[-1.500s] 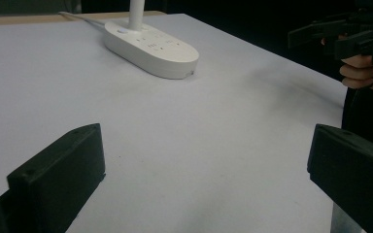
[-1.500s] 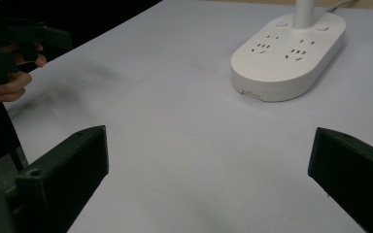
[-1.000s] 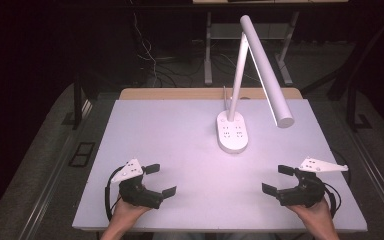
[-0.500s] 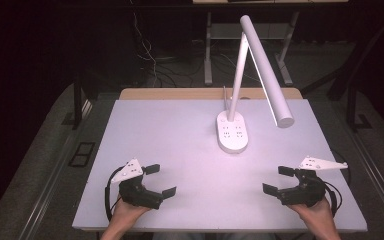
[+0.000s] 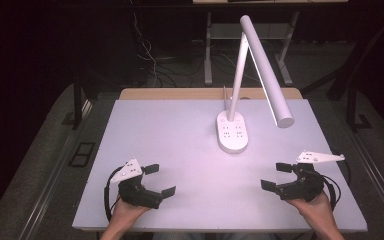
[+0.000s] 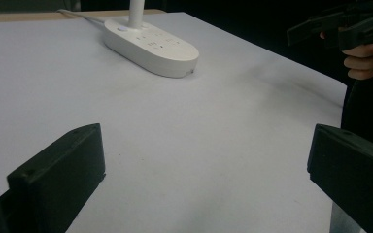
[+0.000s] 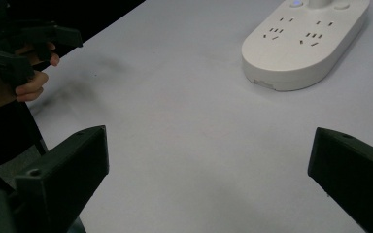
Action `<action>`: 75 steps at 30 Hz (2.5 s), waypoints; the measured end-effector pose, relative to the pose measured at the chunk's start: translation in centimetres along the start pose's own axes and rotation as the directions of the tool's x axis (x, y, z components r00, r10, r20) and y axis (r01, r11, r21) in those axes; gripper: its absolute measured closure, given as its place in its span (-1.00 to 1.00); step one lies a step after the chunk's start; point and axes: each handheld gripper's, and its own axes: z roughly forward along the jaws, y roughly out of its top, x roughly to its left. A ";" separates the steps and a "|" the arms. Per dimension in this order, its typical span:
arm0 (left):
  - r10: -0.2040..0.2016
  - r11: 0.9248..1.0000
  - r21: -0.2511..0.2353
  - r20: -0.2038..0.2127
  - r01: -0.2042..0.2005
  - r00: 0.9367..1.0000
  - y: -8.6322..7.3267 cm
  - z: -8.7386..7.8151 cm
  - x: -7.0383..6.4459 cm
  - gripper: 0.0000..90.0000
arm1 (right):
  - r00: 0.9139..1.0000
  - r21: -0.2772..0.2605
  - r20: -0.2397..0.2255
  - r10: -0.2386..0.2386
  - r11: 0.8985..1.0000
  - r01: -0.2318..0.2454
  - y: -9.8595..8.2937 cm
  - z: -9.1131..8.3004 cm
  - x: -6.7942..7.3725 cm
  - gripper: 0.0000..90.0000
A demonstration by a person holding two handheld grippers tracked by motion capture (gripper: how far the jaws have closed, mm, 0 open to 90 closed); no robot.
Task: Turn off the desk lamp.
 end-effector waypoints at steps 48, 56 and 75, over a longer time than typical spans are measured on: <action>-0.003 1.000 0.001 0.009 0.003 1.000 0.0 0.1 0.0 -1.00 | 0.997 0.046 -0.017 -0.072 0.996 0.072 7.7 2.3 -0.9 -0.98; 0.003 1.000 -0.006 0.011 -0.003 1.000 0.0 0.0 -0.1 -1.00 | 0.998 0.054 -0.015 -0.061 0.997 0.061 8.6 3.0 -1.5 -0.98; 0.000 1.000 -0.009 0.010 0.000 1.000 0.0 -0.2 0.0 -1.00 | 0.998 0.070 0.001 -0.060 0.996 0.060 11.3 5.0 -3.2 -0.98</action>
